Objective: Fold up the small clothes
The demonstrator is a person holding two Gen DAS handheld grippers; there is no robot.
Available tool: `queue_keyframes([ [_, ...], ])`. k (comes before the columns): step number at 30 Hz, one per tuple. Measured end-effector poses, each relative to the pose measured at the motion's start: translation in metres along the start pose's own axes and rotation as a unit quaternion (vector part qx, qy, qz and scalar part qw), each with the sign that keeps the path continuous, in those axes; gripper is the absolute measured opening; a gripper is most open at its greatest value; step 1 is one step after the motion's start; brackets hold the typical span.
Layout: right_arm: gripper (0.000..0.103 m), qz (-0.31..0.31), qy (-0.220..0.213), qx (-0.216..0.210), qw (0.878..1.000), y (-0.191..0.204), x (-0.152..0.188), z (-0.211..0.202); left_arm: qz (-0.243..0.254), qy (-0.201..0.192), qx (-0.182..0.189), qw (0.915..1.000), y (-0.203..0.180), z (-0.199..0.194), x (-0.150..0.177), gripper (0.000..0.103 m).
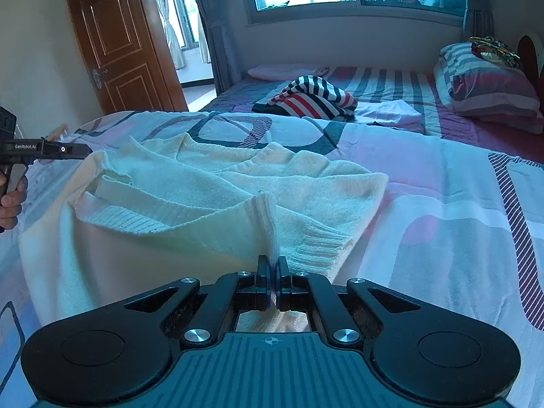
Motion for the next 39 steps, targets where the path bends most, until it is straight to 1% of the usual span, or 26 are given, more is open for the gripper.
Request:
queue_keyframes([
  [3, 0.002, 0.001, 0.0, 0.0, 1.0, 0.0, 0.0, 0.0, 0.018, 0.019, 0.006, 0.9996, -0.005, 0.007, 0.0, 0.051],
  [5, 0.002, 0.002, 0.0, 0.001, 1.0, 0.0, 0.001, 0.0, 0.047, 0.041, -0.016, 0.9979, -0.012, 0.016, 0.002, 0.049],
  [8, 0.002, 0.004, 0.0, 0.003, 1.0, 0.0, 0.001, 0.002, 0.063, 0.049, -0.015, 0.9967, -0.016, 0.021, 0.004, 0.046],
  [11, 0.002, 0.003, 0.001, 0.004, 1.0, 0.001, 0.001, 0.002, 0.09, 0.059, -0.027, 0.9938, -0.016, 0.027, 0.007, 0.043],
  [13, 0.002, 0.002, 0.002, 0.003, 1.0, 0.001, 0.0, 0.002, 0.102, 0.076, -0.024, 0.9916, -0.015, 0.033, 0.008, 0.041],
  [14, 0.002, 0.002, 0.002, 0.002, 1.0, 0.001, 0.0, 0.002, 0.105, 0.092, -0.015, 0.99, -0.013, 0.037, 0.009, 0.04],
  [15, 0.002, 0.002, 0.003, 0.002, 1.0, 0.0, -0.001, 0.003, 0.11, 0.097, -0.008, 0.9891, -0.013, 0.039, 0.009, 0.033],
  [16, 0.002, 0.004, 0.003, 0.0, 1.0, 0.0, -0.001, 0.003, 0.113, 0.093, 0.003, 0.9892, -0.012, 0.038, 0.01, 0.016],
  [17, 0.002, 0.006, 0.002, -0.002, 1.0, -0.001, -0.002, 0.003, 0.111, 0.087, 0.017, 0.9898, -0.012, 0.037, 0.01, 0.008],
  [18, 0.002, 0.006, -0.001, -0.006, 1.0, -0.001, -0.003, 0.003, 0.115, 0.075, 0.025, 0.9903, -0.013, 0.035, 0.011, 0.006],
  [19, 0.002, 0.003, -0.003, -0.009, 1.0, -0.001, -0.003, 0.001, 0.123, 0.052, 0.018, 0.9909, -0.014, 0.03, 0.01, 0.005],
  [21, 0.002, -0.006, -0.027, -0.006, 1.0, 0.001, -0.006, -0.007, 0.104, -0.005, 0.025, 0.9942, -0.014, 0.016, 0.008, 0.005],
  [22, 0.002, -0.002, -0.049, -0.012, 0.999, 0.001, -0.008, -0.013, 0.087, -0.03, 0.024, 0.9955, -0.012, 0.01, 0.005, 0.004],
  [23, 0.002, 0.007, -0.068, -0.014, 0.998, -0.001, -0.012, -0.019, 0.069, -0.045, 0.018, 0.9964, -0.009, 0.008, 0.001, 0.004],
  [24, 0.002, 0.015, -0.083, -0.01, 0.996, -0.004, -0.016, -0.022, 0.054, -0.052, 0.008, 0.9972, -0.005, 0.01, -0.003, 0.004],
  [25, 0.002, 0.026, -0.096, -0.001, 0.995, -0.009, -0.023, -0.023, 0.04, -0.044, -0.011, 0.9982, -0.001, 0.017, -0.007, 0.004],
  [26, 0.002, 0.042, -0.097, 0.002, 0.994, -0.016, -0.027, -0.019, 0.022, -0.016, -0.05, 0.9984, 0.004, 0.031, -0.011, 0.004],
  [27, 0.002, 0.067, -0.088, 0.005, 0.994, -0.027, -0.032, -0.01, 0.003, 0.009, -0.073, 0.9973, 0.011, 0.044, -0.011, 0.004],
  [28, 0.002, 0.091, -0.067, 0.013, 0.993, -0.038, -0.034, 0.003, -0.016, 0.027, -0.076, 0.9966, 0.016, 0.055, -0.008, 0.004],
  [29, 0.002, 0.108, -0.047, 0.023, 0.993, -0.045, -0.034, 0.015, -0.022, 0.038, -0.08, 0.9958, 0.017, 0.063, -0.006, 0.004],
  [30, 0.002, 0.12, -0.034, 0.027, 0.992, -0.051, -0.032, 0.022, -0.014, 0.041, -0.086, 0.9953, 0.015, 0.065, -0.004, 0.005],
  [32, 0.002, 0.118, -0.035, 0.027, 0.992, -0.051, -0.031, 0.024, 0.004, 0.04, -0.092, 0.9949, 0.009, 0.064, -0.003, 0.008],
  [34, 0.002, 0.119, -0.04, 0.026, 0.992, -0.051, -0.031, 0.02, 0.023, 0.038, -0.095, 0.9944, 0.004, 0.062, -0.004, 0.018],
  [36, 0.002, 0.125, -0.044, 0.024, 0.991, -0.053, -0.03, 0.016, 0.053, 0.034, -0.094, 0.9936, -0.002, 0.06, -0.005, 0.024],
  [38, 0.002, 0.127, -0.046, 0.024, 0.99, -0.054, -0.03, 0.014, 0.069, 0.026, -0.081, 0.994, -0.005, 0.061, -0.004, 0.041],
  [39, 0.002, 0.13, -0.045, 0.026, 0.99, -0.055, -0.03, 0.016, 0.072, 0.022, -0.076, 0.9942, -0.006, 0.061, -0.004, 0.053],
])
Point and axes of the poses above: each gripper's, at about its wrist camera, not at the fingertips, and z roughly the way its jaws point, y to its left, x to its underside, the point moved 2 cm from there along z, roughly the way its jaws point, and after that the axes turned 6 degrees about -x, right-handed, at the moved point
